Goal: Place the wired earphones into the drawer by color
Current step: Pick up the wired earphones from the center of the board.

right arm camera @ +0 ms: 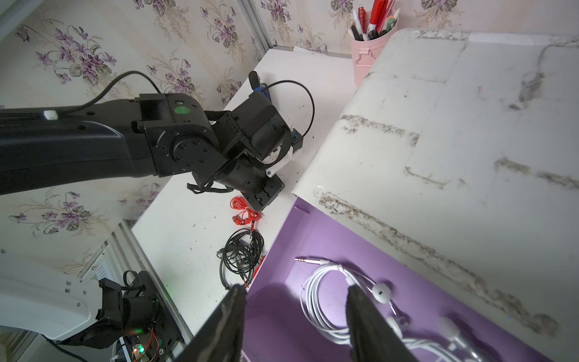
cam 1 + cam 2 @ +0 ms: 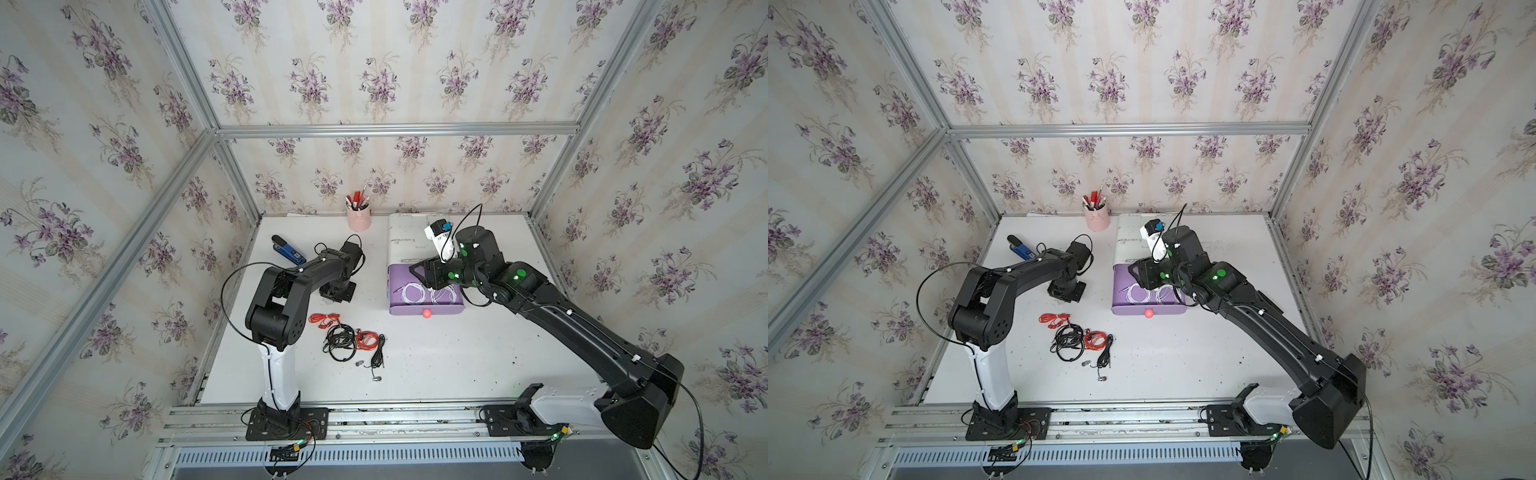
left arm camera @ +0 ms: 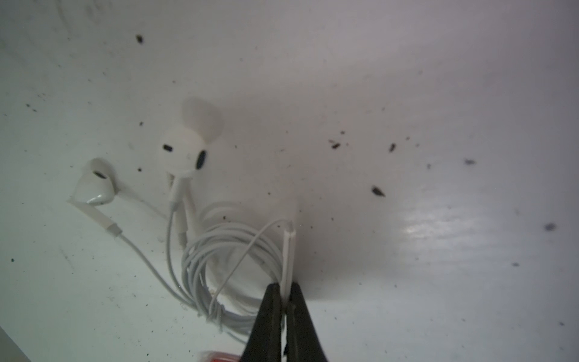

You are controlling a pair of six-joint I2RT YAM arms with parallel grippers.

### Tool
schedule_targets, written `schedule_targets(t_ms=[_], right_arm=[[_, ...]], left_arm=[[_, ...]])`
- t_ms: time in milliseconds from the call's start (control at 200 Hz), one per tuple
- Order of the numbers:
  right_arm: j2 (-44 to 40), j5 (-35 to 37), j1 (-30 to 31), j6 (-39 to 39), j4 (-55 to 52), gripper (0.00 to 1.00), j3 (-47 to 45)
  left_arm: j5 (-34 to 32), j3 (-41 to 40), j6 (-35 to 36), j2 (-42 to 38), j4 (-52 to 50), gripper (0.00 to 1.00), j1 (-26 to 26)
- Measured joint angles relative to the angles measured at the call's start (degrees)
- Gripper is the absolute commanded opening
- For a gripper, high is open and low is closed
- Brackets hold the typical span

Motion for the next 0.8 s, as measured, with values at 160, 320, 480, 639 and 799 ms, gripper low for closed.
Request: schedule_targets(t_ms=[160,320,480,639,799], right_arm=[[0.0,0.0,0.0,0.0,0.0,0.55,0.0],[0.1,0.2,0.0,0.0,0.0,0.54,0.1],[0.1,0.7,0.0,0.0,0.0,0.54,0.1],[-0.7,1.2,-0.8,0.2,0.3,0.54,0.1],[-1.1,0.9,-1.2,1.3,1.6,0.54,0.0]], left_arm=[[4.7,-0.7,-0.4,-3.5,-2.4,0.07,0.2],[8.2,1.3,-0.7,-10.5,-3.7,0.05,0.2],[10.8,5.2,-0.9,-16.8,-5.6,0.05,1.2],[14.4,10.4,-1.6,-21.9,-8.3,0.05,2.2],[18.1,15.0,-2.6,-25.6,-10.3,0.05,3.1]])
